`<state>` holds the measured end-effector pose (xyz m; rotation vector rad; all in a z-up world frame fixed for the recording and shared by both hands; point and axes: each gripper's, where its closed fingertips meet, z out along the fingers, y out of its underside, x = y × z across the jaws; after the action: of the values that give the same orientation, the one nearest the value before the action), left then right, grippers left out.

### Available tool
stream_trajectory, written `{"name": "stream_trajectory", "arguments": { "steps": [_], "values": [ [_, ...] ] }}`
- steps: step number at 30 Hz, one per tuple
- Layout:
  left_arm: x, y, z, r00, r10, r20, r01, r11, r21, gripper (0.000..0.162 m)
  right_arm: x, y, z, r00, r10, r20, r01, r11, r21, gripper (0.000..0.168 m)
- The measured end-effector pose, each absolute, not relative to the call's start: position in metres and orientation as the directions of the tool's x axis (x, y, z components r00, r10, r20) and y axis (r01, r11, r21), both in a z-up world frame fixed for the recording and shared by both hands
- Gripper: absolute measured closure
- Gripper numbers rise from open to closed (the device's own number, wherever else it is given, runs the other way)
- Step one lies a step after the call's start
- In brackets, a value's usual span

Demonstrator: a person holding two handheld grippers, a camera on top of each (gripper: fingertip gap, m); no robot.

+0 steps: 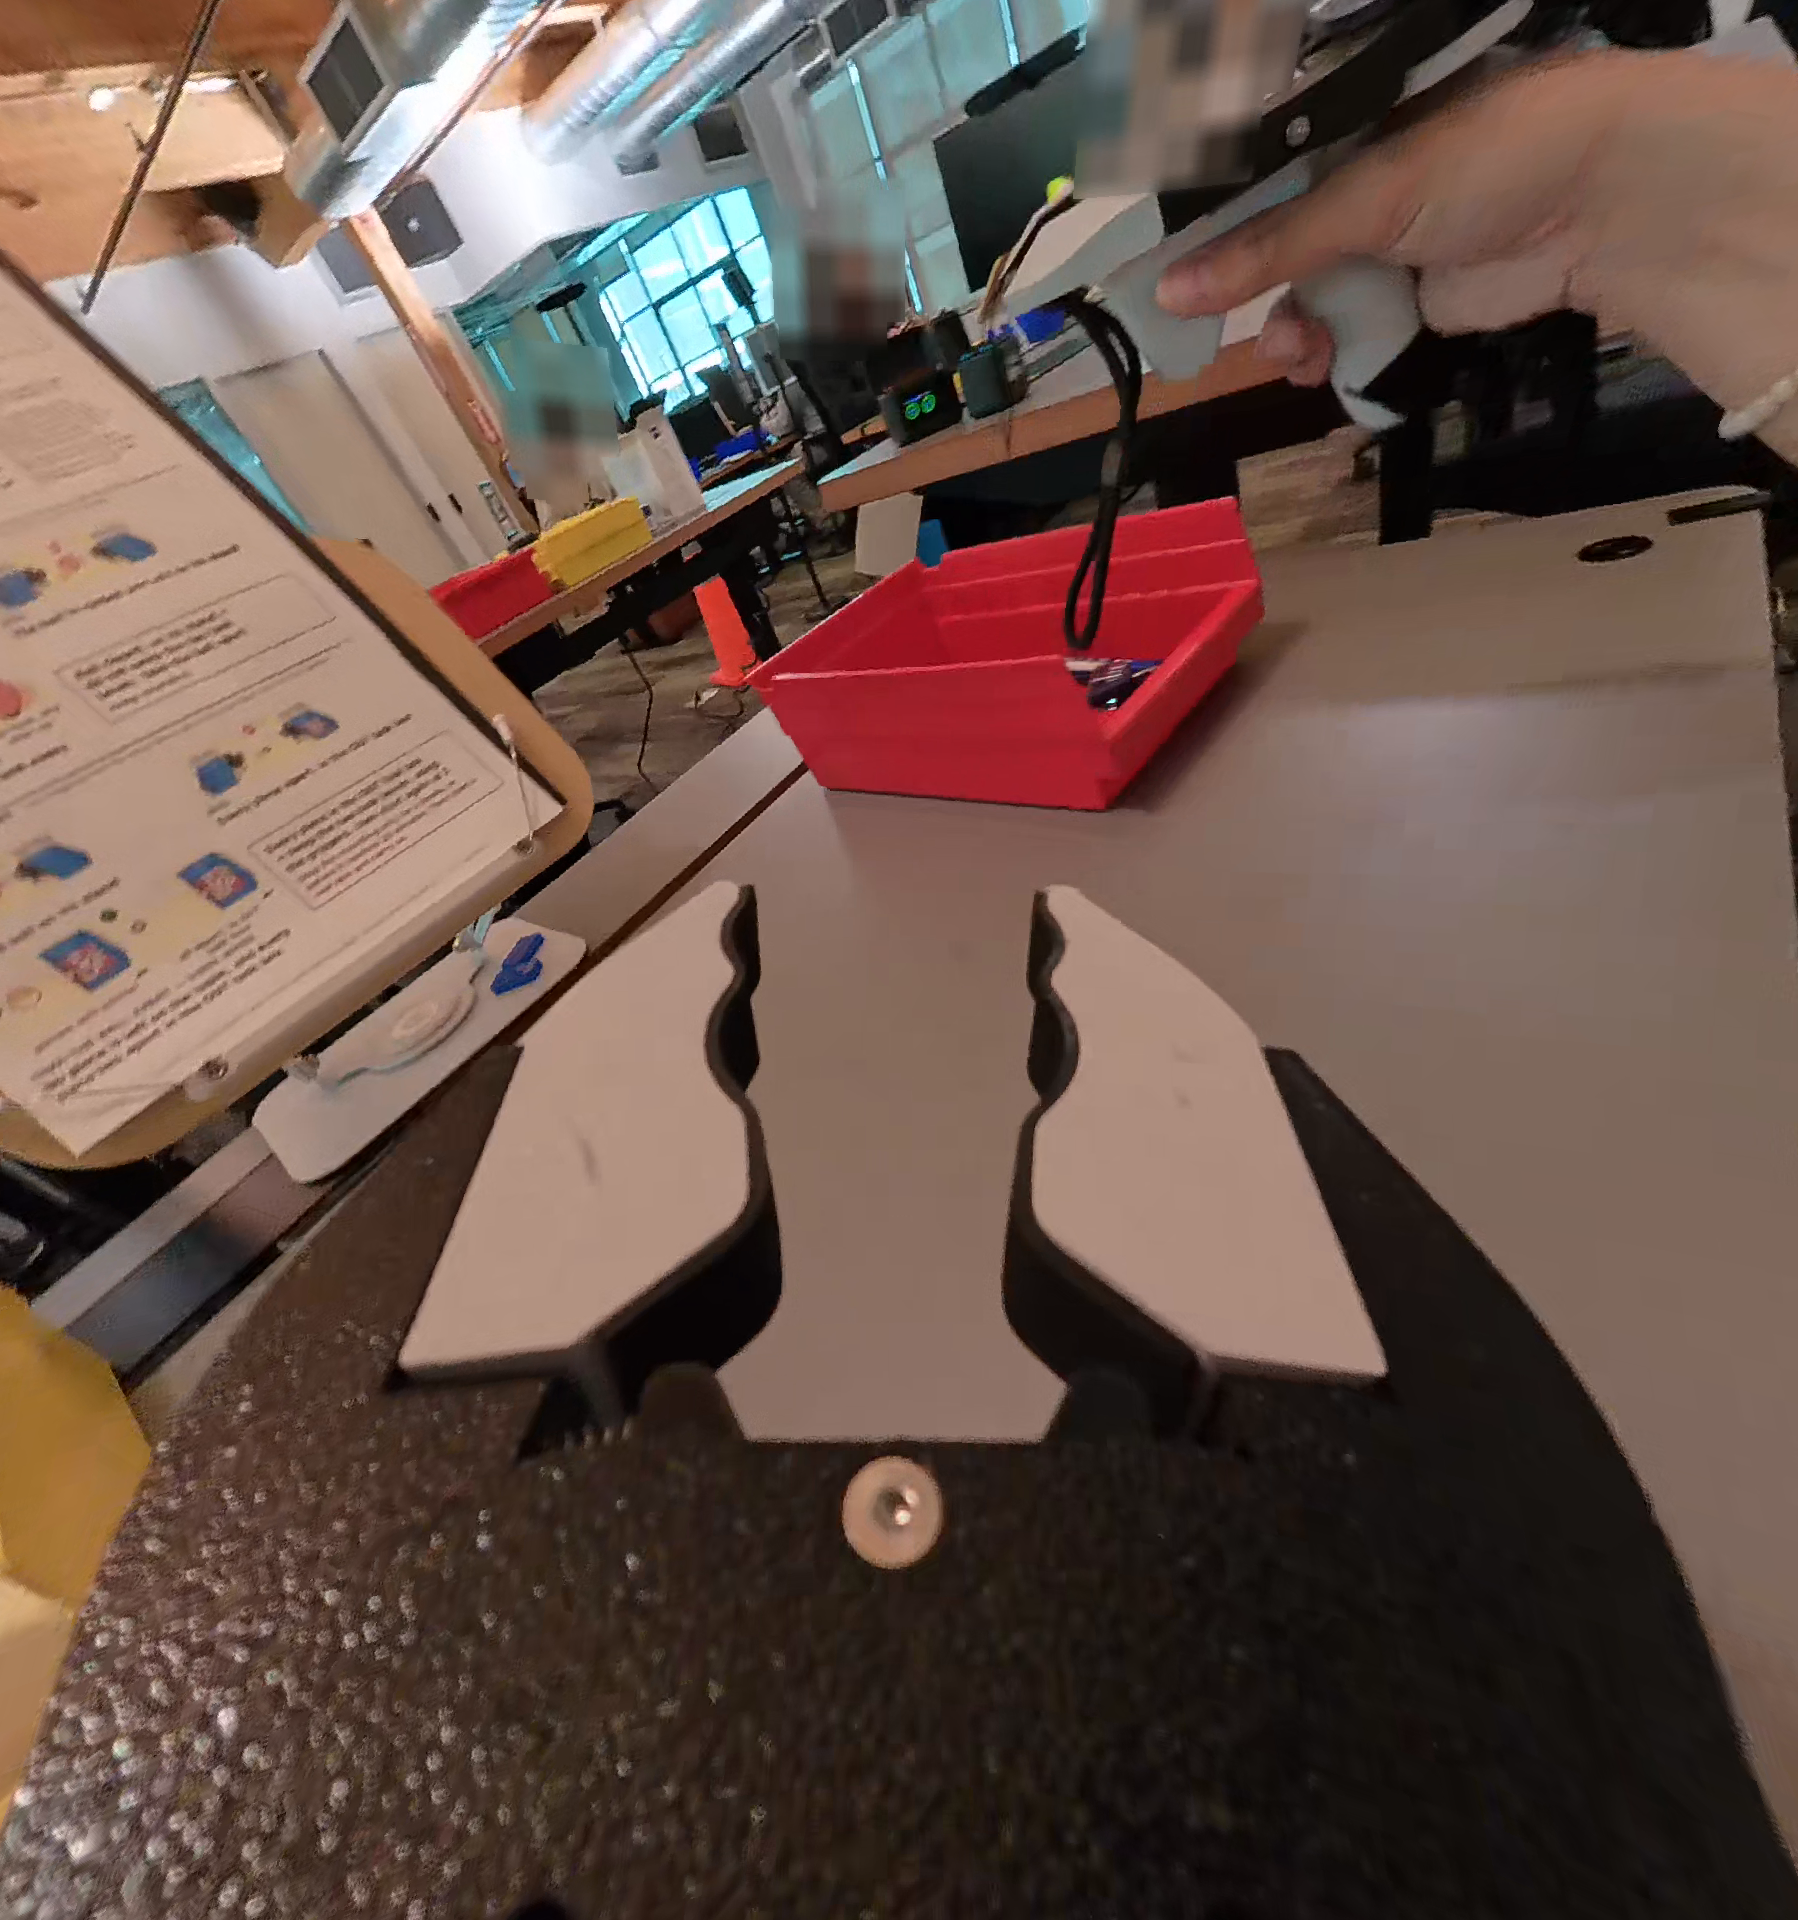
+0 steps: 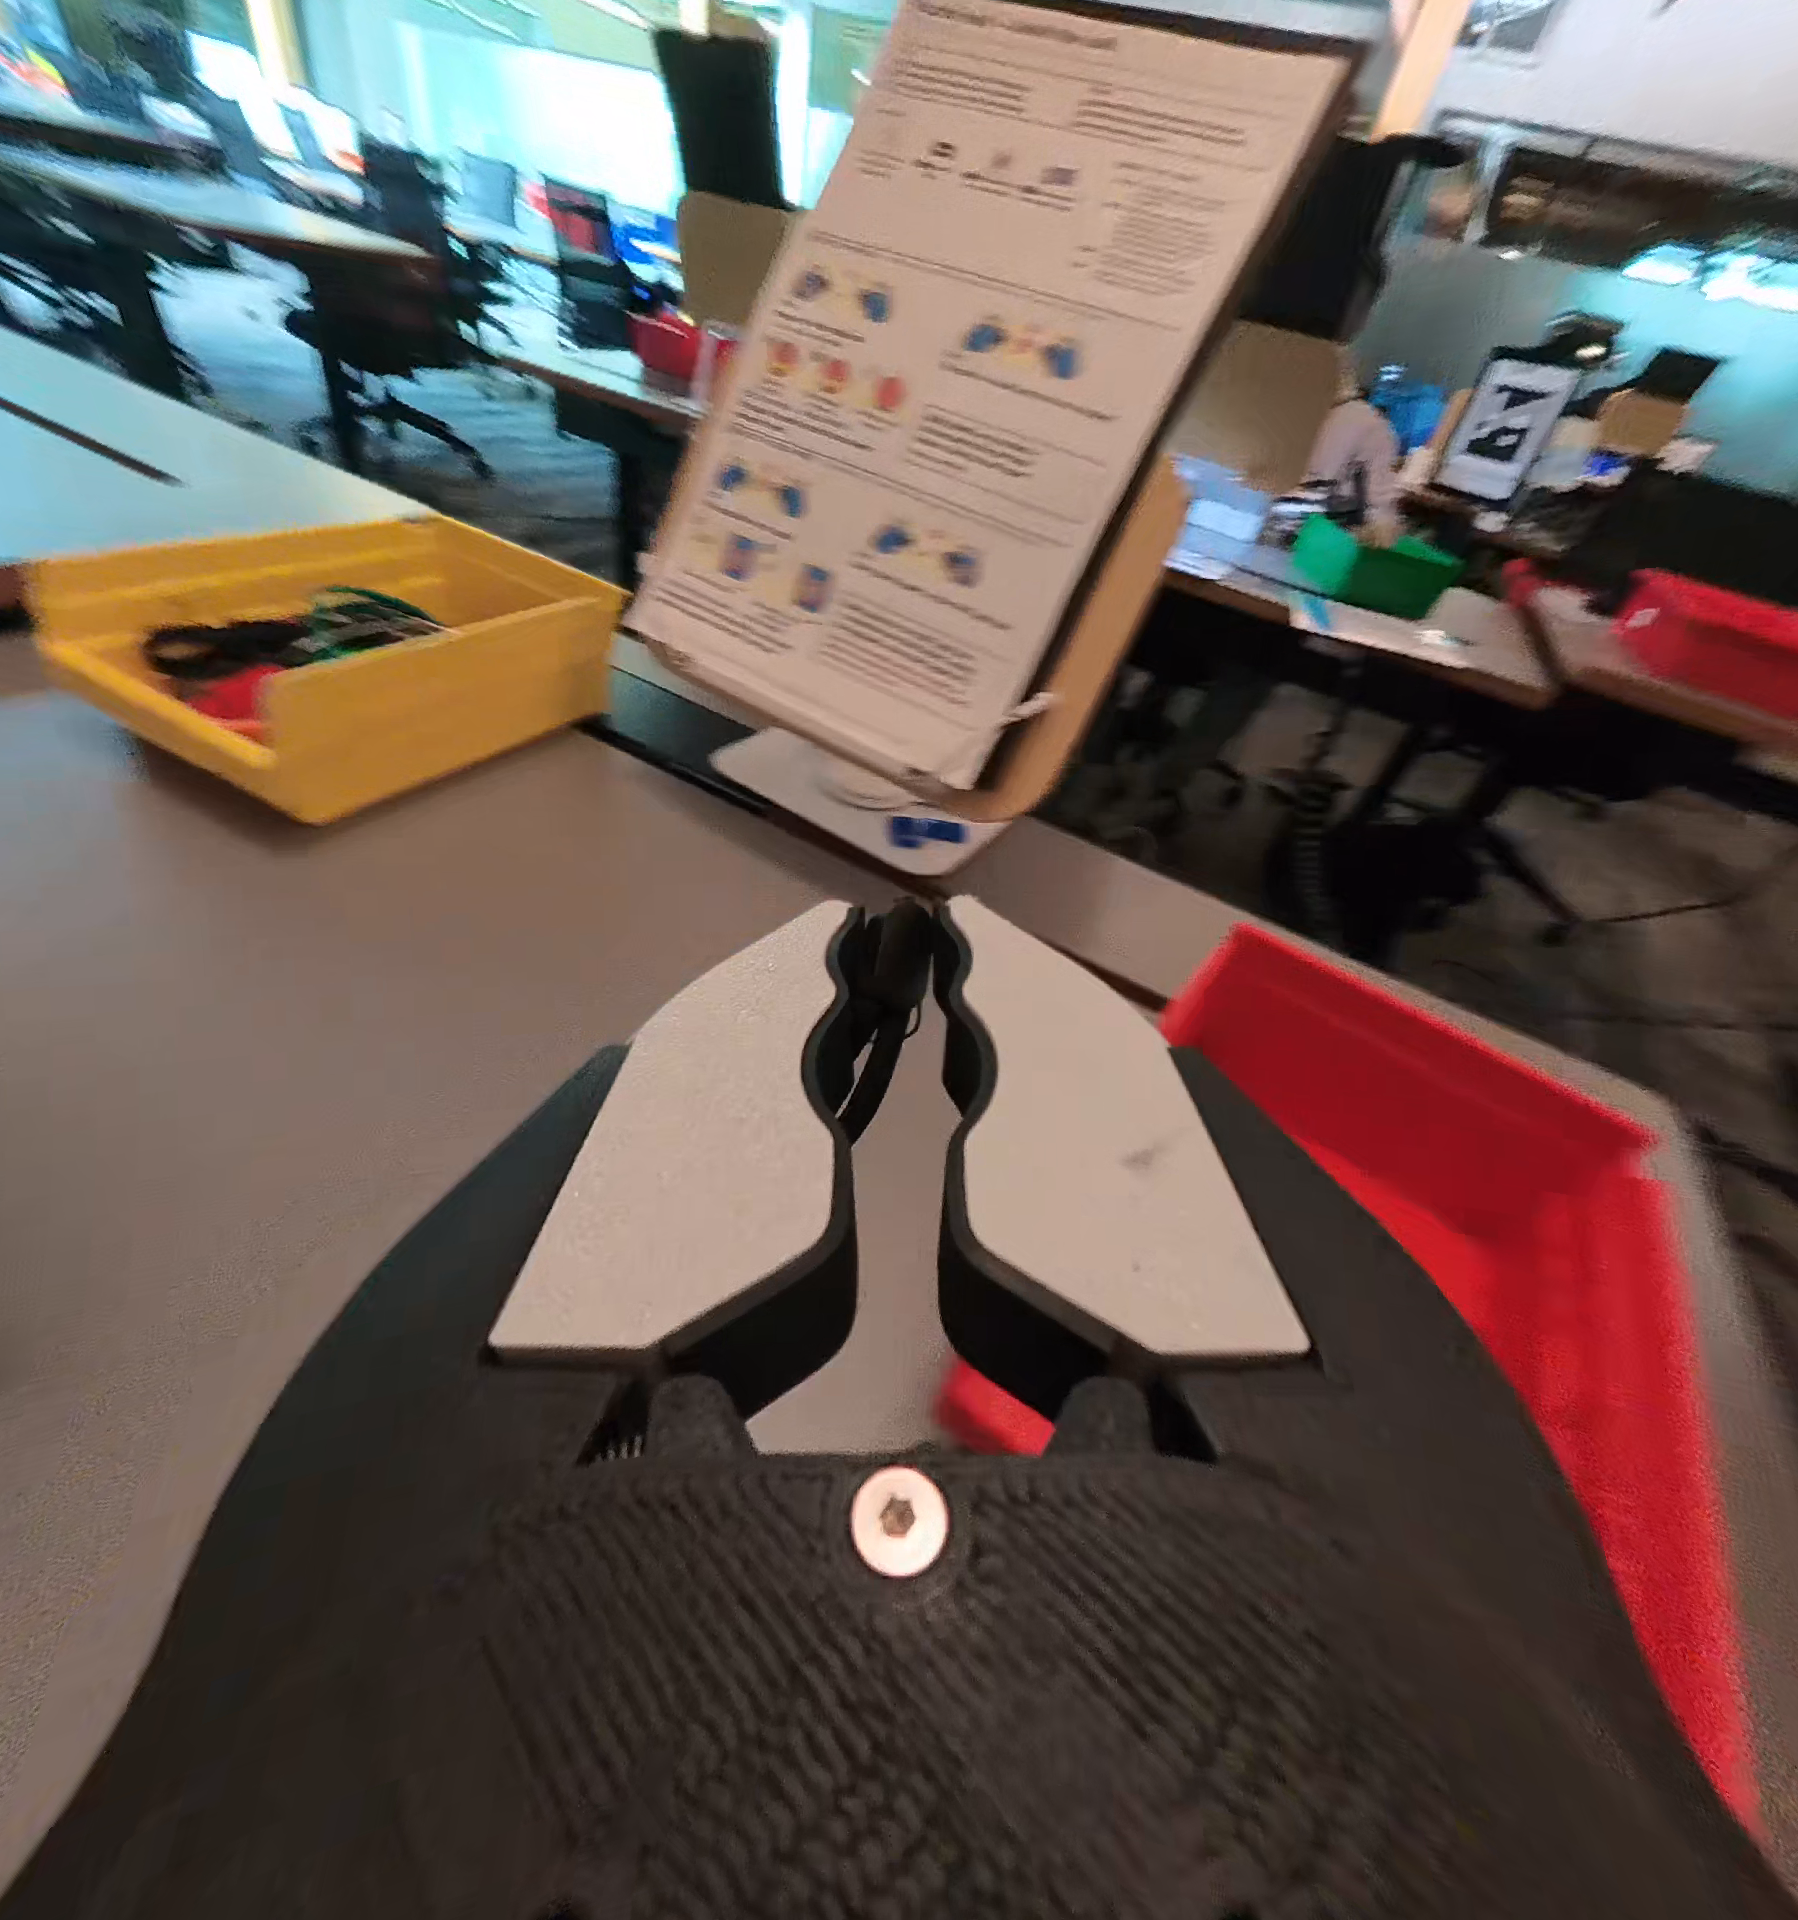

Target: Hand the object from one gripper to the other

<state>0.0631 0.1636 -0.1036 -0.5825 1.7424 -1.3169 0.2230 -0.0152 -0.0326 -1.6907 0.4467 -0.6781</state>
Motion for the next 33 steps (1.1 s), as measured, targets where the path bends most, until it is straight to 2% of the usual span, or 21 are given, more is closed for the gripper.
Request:
{"name": "stream_trajectory", "arguments": {
  "steps": [1, 6, 10, 13, 18, 19, 21, 25, 28, 33],
  "values": [
    [0.065, 0.168, -0.106, -0.520, -0.785, -0.336, 0.104, 0.332, -0.937, 0.114, 0.243, -0.028, -0.032, 0.722, -0.650, 0.238, 0.067, -0.276, -0.959, 0.156],
    [0.070, 0.180, -0.119, -0.497, -0.785, -0.371, 0.042, 0.405, -0.913, 0.116, 0.331, -0.091, -0.068, 0.592, -0.704, 0.393, -0.075, -0.534, -0.842, 0.156],
    [0.070, 0.186, -0.121, -0.498, -0.790, -0.358, 0.020, 0.402, -0.916, 0.116, 0.366, -0.122, -0.108, 0.562, -0.752, 0.344, -0.237, -0.545, -0.804, 0.156],
    [0.070, 0.194, -0.122, -0.502, -0.809, -0.306, -0.008, 0.359, -0.933, 0.117, 0.375, -0.144, -0.143, 0.549, -0.759, 0.348, -0.370, -0.595, -0.713, 0.156],
    [0.072, 0.211, -0.122, -0.479, -0.846, -0.232, -0.048, 0.290, -0.956, 0.118, 0.376, -0.166, -0.186, 0.563, -0.732, 0.383, -0.491, -0.669, -0.558, 0.156],
    [0.073, 0.215, -0.122, -0.472, -0.856, -0.210, -0.063, 0.270, -0.961, 0.119, 0.373, -0.160, -0.193, 0.599, -0.716, 0.357, -0.479, -0.678, -0.557, 0.154],
    [0.075, 0.225, -0.126, -0.453, -0.881, -0.137, -0.107, 0.207, -0.972, 0.120, 0.368, -0.149, -0.199, 0.611, -0.720, 0.329, -0.465, -0.663, -0.587, 0.116],
    [0.082, 0.255, -0.135, -0.348, -0.936, 0.063, -0.212, 0.012, -0.977, 0.122, 0.362, -0.131, -0.178, 0.571, -0.731, 0.375, -0.382, -0.640, -0.667, 0.083],
    [0.083, 0.302, -0.146, -0.189, -0.974, 0.123, -0.273, -0.068, -0.960, 0.120, 0.346, -0.105, -0.152, 0.588, -0.718, 0.372, -0.259, -0.602, -0.755, 0.072],
    [0.080, 0.397, -0.146, 0.064, -0.977, 0.201, -0.269, -0.211, -0.940, 0.114, 0.308, -0.058, -0.112, 0.681, -0.668, 0.300, -0.065, -0.463, -0.884, 0.073]
  ]
}}
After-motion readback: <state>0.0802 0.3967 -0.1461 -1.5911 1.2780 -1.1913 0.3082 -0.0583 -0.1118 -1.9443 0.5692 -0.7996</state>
